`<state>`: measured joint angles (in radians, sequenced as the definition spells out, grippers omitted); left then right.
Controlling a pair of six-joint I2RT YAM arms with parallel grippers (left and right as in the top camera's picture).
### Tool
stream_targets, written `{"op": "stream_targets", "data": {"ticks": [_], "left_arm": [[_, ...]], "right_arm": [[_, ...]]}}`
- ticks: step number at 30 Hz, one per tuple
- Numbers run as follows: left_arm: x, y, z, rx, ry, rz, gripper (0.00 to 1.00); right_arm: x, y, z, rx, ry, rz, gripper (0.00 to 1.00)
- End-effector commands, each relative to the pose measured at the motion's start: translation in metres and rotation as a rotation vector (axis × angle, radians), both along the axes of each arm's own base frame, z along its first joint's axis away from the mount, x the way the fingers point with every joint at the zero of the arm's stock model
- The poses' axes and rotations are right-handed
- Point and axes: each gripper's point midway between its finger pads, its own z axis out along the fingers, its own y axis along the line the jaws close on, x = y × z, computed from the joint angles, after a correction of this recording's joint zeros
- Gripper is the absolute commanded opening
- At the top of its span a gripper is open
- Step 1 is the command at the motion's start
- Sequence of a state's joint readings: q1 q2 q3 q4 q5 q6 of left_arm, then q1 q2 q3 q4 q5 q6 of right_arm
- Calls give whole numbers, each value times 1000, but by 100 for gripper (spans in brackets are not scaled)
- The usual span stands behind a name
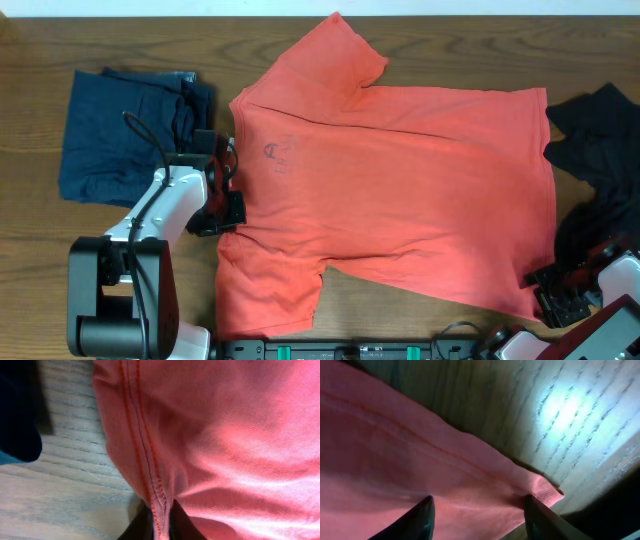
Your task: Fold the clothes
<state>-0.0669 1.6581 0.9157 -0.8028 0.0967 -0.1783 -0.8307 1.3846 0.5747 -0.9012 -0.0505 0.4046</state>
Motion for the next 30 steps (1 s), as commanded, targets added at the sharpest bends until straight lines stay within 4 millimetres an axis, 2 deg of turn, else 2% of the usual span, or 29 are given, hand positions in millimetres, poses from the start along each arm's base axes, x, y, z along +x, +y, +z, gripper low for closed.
{"op": "stream_targets", "data": {"ticks": [1, 4, 7, 10, 11, 15, 21, 28, 29, 30], "left_arm": [[5, 4, 2, 18, -10, -1, 16], [6, 4, 2, 18, -12, -1, 16], [6, 4, 2, 18, -12, -1, 16], [6, 4, 2, 18, -12, -1, 16], [6, 4, 2, 18, -12, -1, 16], [6, 4, 2, 18, -11, -1, 17], [9, 4, 6, 17, -17, -1, 16], [20, 3, 19, 16, -38, -1, 15], [21, 3, 20, 16, -39, -1, 17], [21, 3, 20, 16, -38, -2, 27]], "right_arm": [[-4, -5, -2, -22, 20, -46, 49], [-4, -4, -5, -27, 16, -50, 31], [-7, -1, -9, -22, 20, -51, 25], [-6, -2, -10, -30, 15, -61, 5], [-6, -3, -10, -32, 13, -61, 1], [-2, 3, -7, 7, -7, -56, 1], [32, 15, 17, 134, -172, 3, 1], [70, 16, 44, 190, -334, 31, 1], [73, 15, 45, 181, -342, 40, 1], [74, 14, 45, 178, -345, 44, 1]]}}
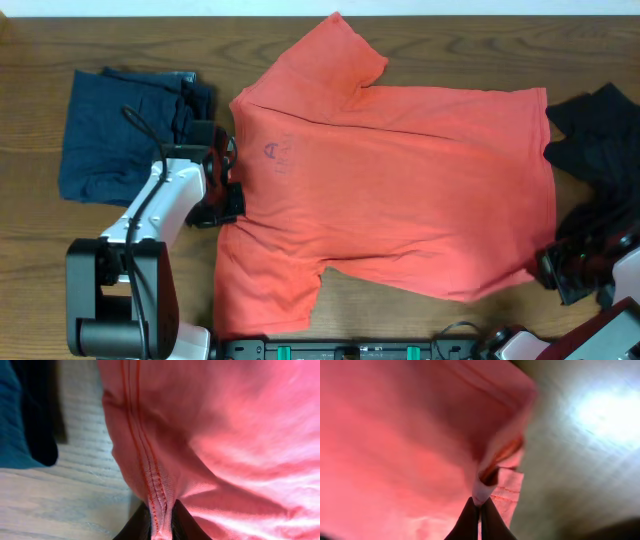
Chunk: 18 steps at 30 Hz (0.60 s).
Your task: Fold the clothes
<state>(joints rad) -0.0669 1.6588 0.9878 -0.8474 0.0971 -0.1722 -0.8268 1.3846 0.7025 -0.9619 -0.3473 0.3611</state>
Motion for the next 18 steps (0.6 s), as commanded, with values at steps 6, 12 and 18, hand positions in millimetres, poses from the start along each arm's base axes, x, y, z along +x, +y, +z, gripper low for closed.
{"op": "stream_targets", "data": {"ticks": [6, 12, 18], "left_arm": [[-19, 5, 6, 21, 90, 10, 68], [-56, -4, 0, -30, 225, 67, 71], [-77, -7, -23, -42, 260, 138, 68]], "right_arm": [[17, 5, 8, 23, -79, 39, 1], [18, 4, 8, 19, -82, 39, 1], [19, 3, 8, 14, -87, 39, 1]]}}
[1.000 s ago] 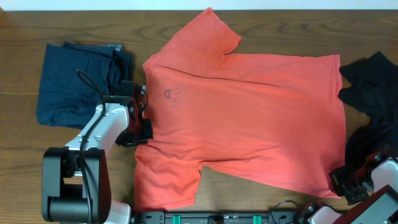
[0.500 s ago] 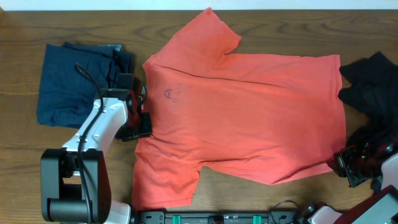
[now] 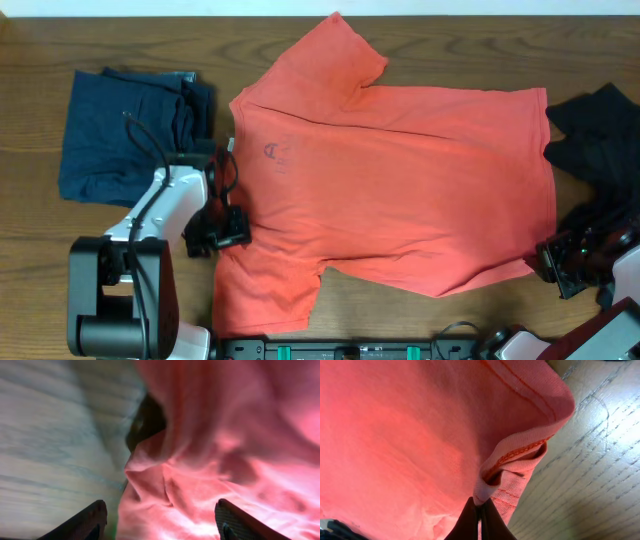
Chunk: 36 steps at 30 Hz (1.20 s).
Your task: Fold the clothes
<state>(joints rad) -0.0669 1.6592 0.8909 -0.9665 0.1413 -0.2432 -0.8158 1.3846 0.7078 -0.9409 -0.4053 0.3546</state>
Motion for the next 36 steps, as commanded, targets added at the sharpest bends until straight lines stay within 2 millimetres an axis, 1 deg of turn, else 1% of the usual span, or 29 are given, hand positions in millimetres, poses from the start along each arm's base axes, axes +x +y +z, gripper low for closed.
{"op": "stream_targets", "data": {"ticks": [1, 3, 5, 7, 9, 10, 11, 15, 17, 19, 22, 24, 27, 28, 29, 30, 31, 32, 33, 34, 36], "left_arm": [[-15, -8, -13, -43, 34, 70, 65], [-19, -20, -21, -113, 29, 88, 61], [-23, -27, -27, -156, 26, 98, 56], [-27, -29, -30, -162, 31, 106, 41], [-27, -29, -30, -163, 32, 108, 15], [-27, -29, -30, -166, 33, 109, 8], [-28, -30, -29, -173, 36, 110, 6], [-28, -42, -23, -238, 50, 127, 6], [-24, -49, -13, -283, 59, 140, 6], [-16, -52, -1, -300, 49, 141, 6], [6, -54, 17, -310, -29, 127, 6], [32, -55, 27, -322, -127, 111, 6], [73, -58, 36, -342, -294, 85, 6], [86, -58, 37, -345, -349, 76, 9], [94, -58, 37, -343, -383, 70, 23], [100, -58, 37, -343, -406, 66, 33], [103, -58, 37, -345, -420, 64, 48], [103, -58, 37, -345, -421, 64, 54], [101, -58, 37, -344, -409, 65, 57], [96, -58, 36, -342, -389, 68, 58], [80, -57, 34, -335, -325, 63, 57]], "right_arm": [[7, 0, 3, -7, -27, 25, 1], [7, -1, 3, -9, -29, 25, 1], [7, -1, 3, -11, -30, 25, 1], [7, -1, 3, -11, -30, 25, 1], [7, -1, 3, -11, -30, 25, 1], [7, -1, 3, -11, -30, 25, 1], [8, -2, 3, -12, -32, 25, 1], [8, -2, 3, -15, -35, 25, 1], [8, -2, 3, -16, -34, 25, 1], [8, -2, 3, -15, -35, 25, 1], [9, -3, 3, -19, -38, 25, 1], [10, -3, 3, -21, -40, 25, 1], [10, -4, 3, -24, -43, 25, 1], [11, -5, 3, -25, -44, 25, 1], [11, -5, 3, -26, -45, 25, 1], [11, -5, 3, -25, -44, 25, 1], [10, -4, 3, -25, -44, 25, 1], [10, -4, 3, -23, -42, 25, 1], [10, -4, 3, -21, -40, 26, 1], [9, -3, 3, -20, -39, 25, 1], [9, -3, 3, -17, -37, 26, 1]]}}
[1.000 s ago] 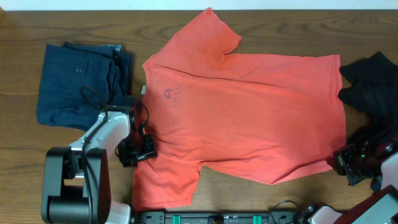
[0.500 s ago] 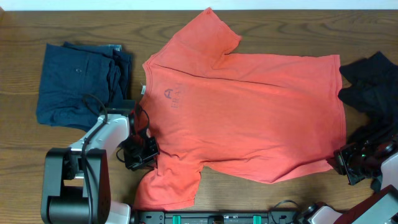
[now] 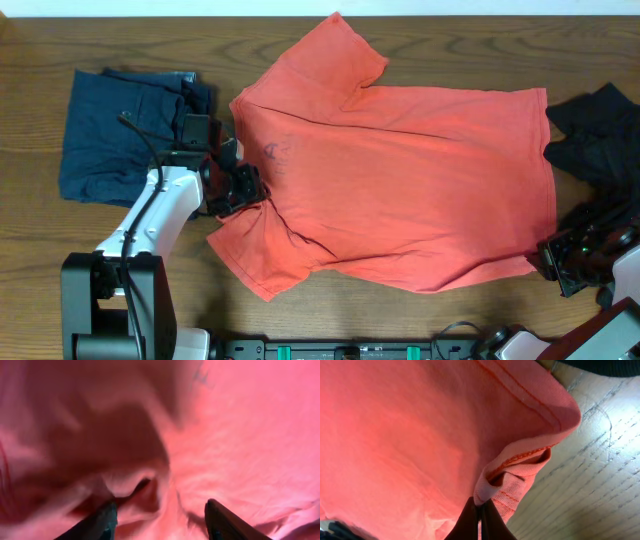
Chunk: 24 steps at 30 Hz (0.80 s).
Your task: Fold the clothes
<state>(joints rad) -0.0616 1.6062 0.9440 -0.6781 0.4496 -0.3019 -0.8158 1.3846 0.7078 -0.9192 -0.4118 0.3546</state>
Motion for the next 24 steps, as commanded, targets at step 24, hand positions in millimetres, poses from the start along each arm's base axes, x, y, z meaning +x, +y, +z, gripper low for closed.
{"op": "stream_targets", "data": {"ticks": [24], "left_arm": [[-99, 38, -55, 214, 263, -101, 25]], "right_arm": [[5, 0, 3, -8, -19, 30, 1]]}}
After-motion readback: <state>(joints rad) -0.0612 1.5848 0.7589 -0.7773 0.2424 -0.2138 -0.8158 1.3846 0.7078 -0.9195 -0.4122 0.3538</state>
